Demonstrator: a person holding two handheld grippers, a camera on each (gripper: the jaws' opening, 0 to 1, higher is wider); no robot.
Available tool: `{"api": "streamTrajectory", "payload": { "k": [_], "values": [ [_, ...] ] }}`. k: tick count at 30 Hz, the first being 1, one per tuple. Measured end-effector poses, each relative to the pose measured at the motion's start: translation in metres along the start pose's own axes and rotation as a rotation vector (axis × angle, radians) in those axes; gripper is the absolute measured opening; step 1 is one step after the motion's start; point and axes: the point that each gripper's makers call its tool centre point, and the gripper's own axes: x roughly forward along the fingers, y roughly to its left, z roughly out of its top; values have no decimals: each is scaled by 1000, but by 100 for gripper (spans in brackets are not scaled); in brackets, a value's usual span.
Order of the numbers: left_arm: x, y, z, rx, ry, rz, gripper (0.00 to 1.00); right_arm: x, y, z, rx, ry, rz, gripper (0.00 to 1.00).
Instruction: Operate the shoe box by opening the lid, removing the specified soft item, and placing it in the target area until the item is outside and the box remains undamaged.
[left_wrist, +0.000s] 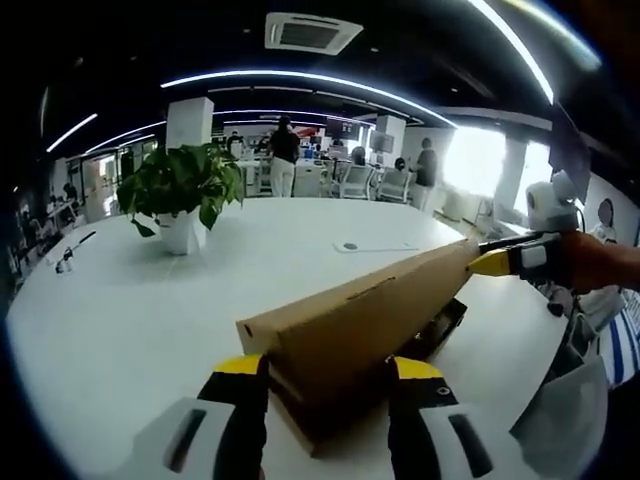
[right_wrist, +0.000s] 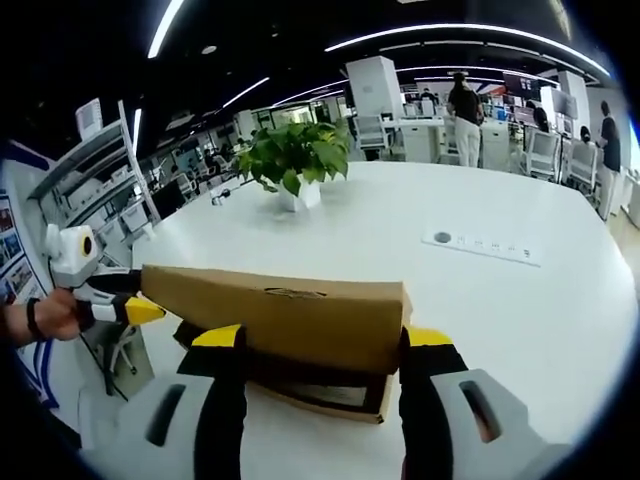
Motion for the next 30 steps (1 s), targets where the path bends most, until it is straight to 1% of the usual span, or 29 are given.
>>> {"api": "streamTrajectory", "payload": {
  "k": [6, 13, 15, 17, 29, 30],
  "values": [
    [1, 2, 2, 28, 5, 15, 44, 1, -1, 5, 0, 4, -1, 57],
    [1, 9, 9, 27, -15, 46, 37, 2, -2, 16, 6, -14, -1, 57],
    [2, 10, 10, 31, -17, 50, 36, 2, -1, 19, -3, -16, -3, 57],
    [2, 11, 12, 29, -21, 53, 36, 3, -1, 20, -34, -9, -6, 57],
    [2, 25, 24, 16, -51, 119, 22, 6, -3, 38, -30, -30, -5, 57],
    [3, 27, 24, 38, -44, 129, 21, 7, -2, 39, -36, -30, -6, 57]
  ]
}}
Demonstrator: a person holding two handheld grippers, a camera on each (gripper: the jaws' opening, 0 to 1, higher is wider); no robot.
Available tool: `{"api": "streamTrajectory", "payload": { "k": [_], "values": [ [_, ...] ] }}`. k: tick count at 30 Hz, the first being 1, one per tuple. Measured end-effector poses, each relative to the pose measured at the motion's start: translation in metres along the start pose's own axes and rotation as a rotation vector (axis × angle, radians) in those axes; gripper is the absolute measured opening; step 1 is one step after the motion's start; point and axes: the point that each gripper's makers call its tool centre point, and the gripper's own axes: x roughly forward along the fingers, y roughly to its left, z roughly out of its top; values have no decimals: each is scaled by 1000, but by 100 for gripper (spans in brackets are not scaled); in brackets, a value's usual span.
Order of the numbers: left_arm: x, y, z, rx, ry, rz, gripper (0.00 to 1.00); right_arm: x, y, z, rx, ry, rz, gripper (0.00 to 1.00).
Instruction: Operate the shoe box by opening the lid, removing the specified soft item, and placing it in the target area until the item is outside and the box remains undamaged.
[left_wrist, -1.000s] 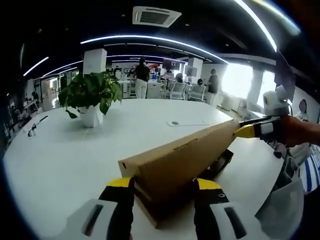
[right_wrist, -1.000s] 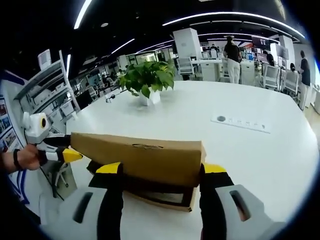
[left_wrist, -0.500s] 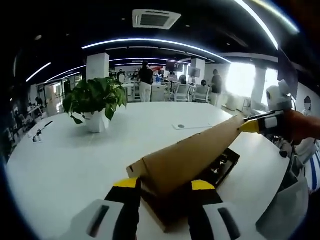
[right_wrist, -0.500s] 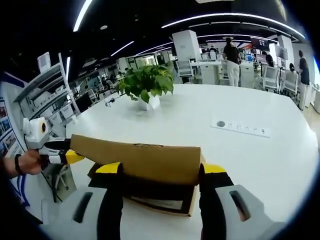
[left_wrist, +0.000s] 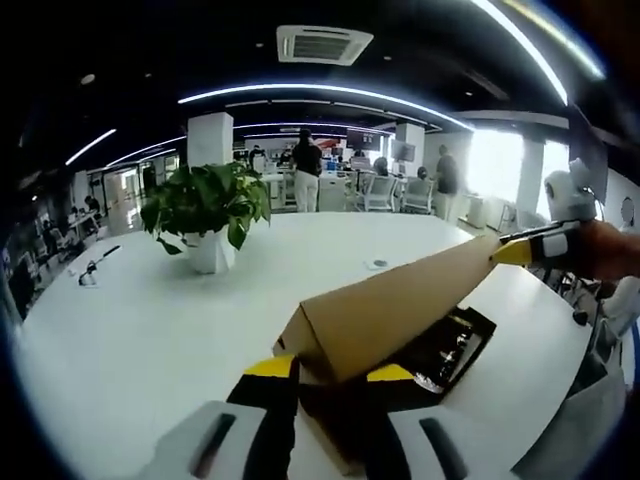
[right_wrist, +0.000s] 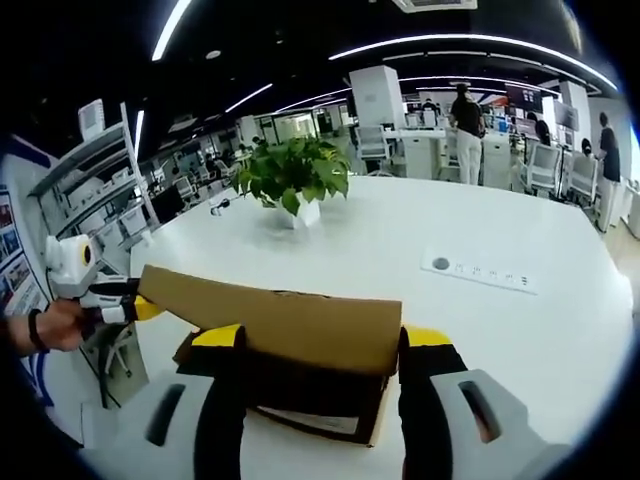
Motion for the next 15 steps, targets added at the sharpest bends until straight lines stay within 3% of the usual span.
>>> {"api": "streamTrajectory", "payload": {
  "k": [3, 9, 15],
  "values": [
    [1, 1, 2, 26, 2, 13, 19, 2, -2, 5, 0, -4, -1, 57],
    [3, 12, 9, 5, -9, 48, 10, 4, -3, 13, 10, -14, -1, 57],
    [4, 16, 13, -16, -14, 63, 8, 5, -4, 17, 18, -23, -3, 57]
  ]
}}
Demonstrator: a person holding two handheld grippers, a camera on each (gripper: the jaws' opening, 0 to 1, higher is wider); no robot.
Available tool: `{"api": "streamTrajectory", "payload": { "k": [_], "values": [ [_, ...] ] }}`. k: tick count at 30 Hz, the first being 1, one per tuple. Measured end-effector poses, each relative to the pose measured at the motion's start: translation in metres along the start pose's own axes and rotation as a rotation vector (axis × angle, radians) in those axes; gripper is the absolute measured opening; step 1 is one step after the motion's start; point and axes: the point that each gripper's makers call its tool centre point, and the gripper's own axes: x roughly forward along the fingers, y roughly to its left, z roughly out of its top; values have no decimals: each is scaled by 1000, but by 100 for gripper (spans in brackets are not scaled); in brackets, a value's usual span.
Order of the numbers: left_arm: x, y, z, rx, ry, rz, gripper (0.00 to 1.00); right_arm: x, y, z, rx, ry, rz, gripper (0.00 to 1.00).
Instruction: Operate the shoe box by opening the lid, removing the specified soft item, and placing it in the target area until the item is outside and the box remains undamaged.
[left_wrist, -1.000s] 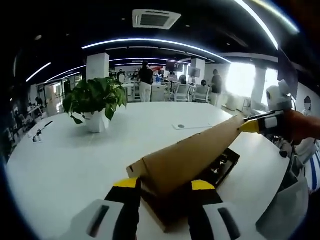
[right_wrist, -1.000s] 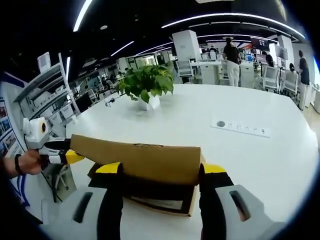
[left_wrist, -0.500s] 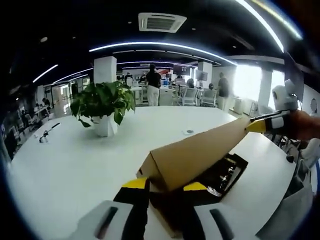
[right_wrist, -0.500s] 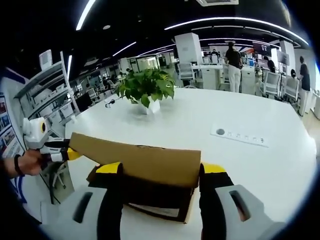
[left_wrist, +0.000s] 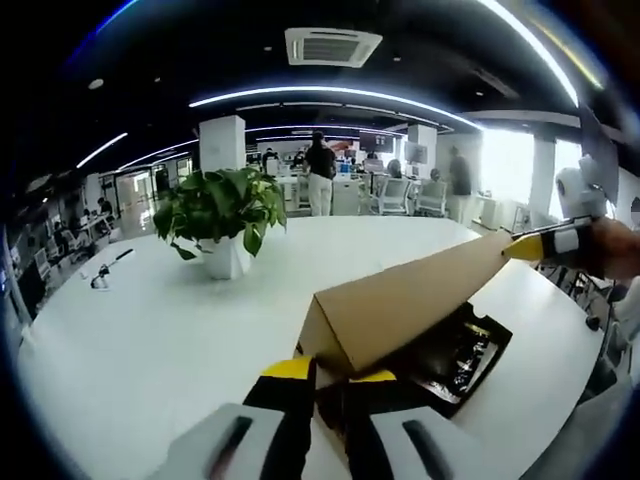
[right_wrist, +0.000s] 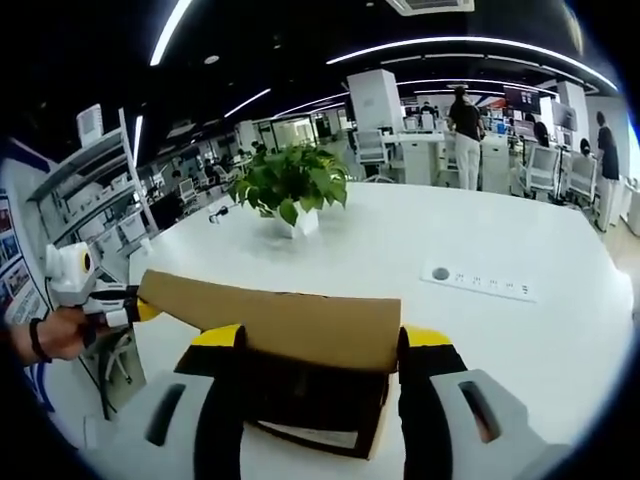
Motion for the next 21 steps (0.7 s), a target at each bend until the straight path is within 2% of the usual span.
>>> {"api": "streamTrajectory", "payload": {
  "k": [13, 21],
  "values": [
    [5, 6, 7, 6, 24, 27, 6, 4, -1, 11, -14, -26, 12, 57],
    [9, 7, 10, 13, 44, 29, 6, 0, -5, 15, -67, -35, 37, 55]
  ]
}}
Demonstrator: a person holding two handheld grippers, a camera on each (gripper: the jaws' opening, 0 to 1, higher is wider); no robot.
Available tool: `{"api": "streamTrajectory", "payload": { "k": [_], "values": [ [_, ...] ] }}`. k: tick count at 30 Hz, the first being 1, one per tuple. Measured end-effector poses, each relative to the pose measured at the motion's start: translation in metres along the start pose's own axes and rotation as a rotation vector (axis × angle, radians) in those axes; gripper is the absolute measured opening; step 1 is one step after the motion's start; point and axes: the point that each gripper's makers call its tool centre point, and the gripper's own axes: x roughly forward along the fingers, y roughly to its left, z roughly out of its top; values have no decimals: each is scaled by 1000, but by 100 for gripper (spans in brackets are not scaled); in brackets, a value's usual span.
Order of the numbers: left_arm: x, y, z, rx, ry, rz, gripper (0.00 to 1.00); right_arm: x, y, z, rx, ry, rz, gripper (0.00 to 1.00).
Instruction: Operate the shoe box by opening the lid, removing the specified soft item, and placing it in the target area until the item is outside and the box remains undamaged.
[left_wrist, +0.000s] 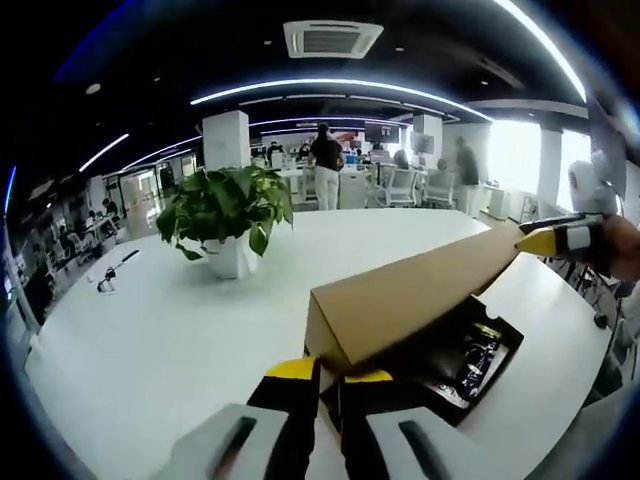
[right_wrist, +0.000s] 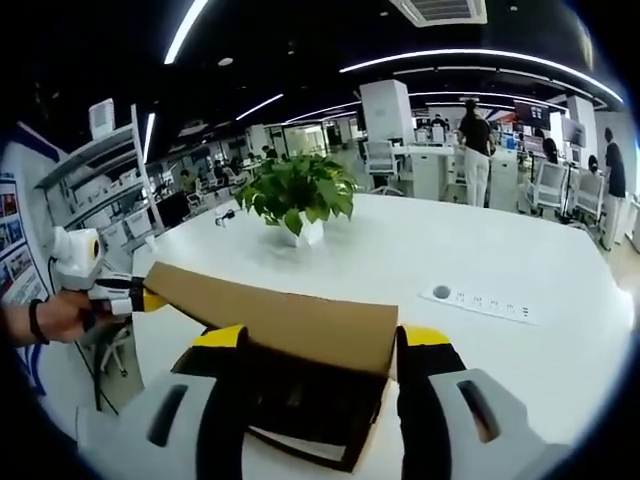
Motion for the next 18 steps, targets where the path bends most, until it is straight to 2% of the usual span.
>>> {"api": "streamTrajectory", "payload": {
  "k": [6, 9, 12, 18],
  "values": [
    [2, 1, 2, -3, 7, 0, 6, 0, -1, 1, -30, -1, 31, 55],
    [2, 2, 3, -6, 7, 0, 6, 0, 1, -1, -89, 8, 50, 56],
    [3, 3, 4, -5, 9, 1, 5, 0, 2, -1, -91, 6, 62, 58],
    [4, 4, 6, -4, 9, 3, 5, -2, 5, -1, -141, 12, 76, 55]
  ]
}}
